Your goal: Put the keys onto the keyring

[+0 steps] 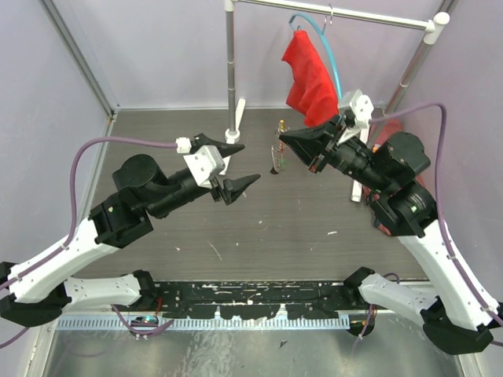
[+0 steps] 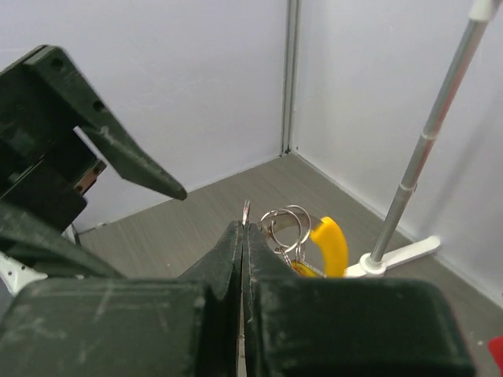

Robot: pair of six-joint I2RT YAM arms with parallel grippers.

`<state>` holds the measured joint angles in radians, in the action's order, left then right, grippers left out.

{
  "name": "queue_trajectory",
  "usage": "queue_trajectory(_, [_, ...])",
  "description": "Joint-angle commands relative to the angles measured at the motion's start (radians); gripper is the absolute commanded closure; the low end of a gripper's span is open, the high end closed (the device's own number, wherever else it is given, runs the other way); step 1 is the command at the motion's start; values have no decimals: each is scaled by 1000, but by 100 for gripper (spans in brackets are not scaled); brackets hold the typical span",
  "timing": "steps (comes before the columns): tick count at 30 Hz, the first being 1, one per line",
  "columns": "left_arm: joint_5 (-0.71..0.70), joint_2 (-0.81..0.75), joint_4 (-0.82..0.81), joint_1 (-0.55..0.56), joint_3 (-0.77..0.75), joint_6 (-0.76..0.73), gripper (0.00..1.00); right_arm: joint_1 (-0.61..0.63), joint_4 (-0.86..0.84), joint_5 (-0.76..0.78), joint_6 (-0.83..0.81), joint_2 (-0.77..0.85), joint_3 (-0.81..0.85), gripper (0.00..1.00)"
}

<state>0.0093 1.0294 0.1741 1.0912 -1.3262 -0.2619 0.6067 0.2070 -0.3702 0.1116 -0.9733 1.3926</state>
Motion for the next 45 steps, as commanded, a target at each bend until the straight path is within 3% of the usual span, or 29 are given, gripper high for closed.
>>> queue_trajectory(1, [36, -34, -13, 1, -16, 46, 31, -2, -28, -119, -199, 63, -2, 99])
queue_trajectory(7, [27, -49, -105, 1, 0, 59, 40, -1, -4, -234, -311, 103, -20, 99])
queue_trajectory(14, [185, -29, -147, 2, -30, 88, 44, -2, -19, -285, -329, 131, -36, 99])
queue_trajectory(22, [269, 2, -113, 1, -73, 86, 55, -1, -29, -368, -323, 141, -38, 99])
queue_trajectory(29, [321, 30, -102, 2, -103, 90, 57, -1, -40, -421, -299, 137, -31, 99])
queue_trajectory(39, [365, 69, 64, 1, -190, 24, 58, -2, 14, -454, -316, 120, -6, 99])
queue_trajectory(45, [377, 89, 70, 1, -193, 24, 64, -1, 10, -469, -309, 121, -2, 99])
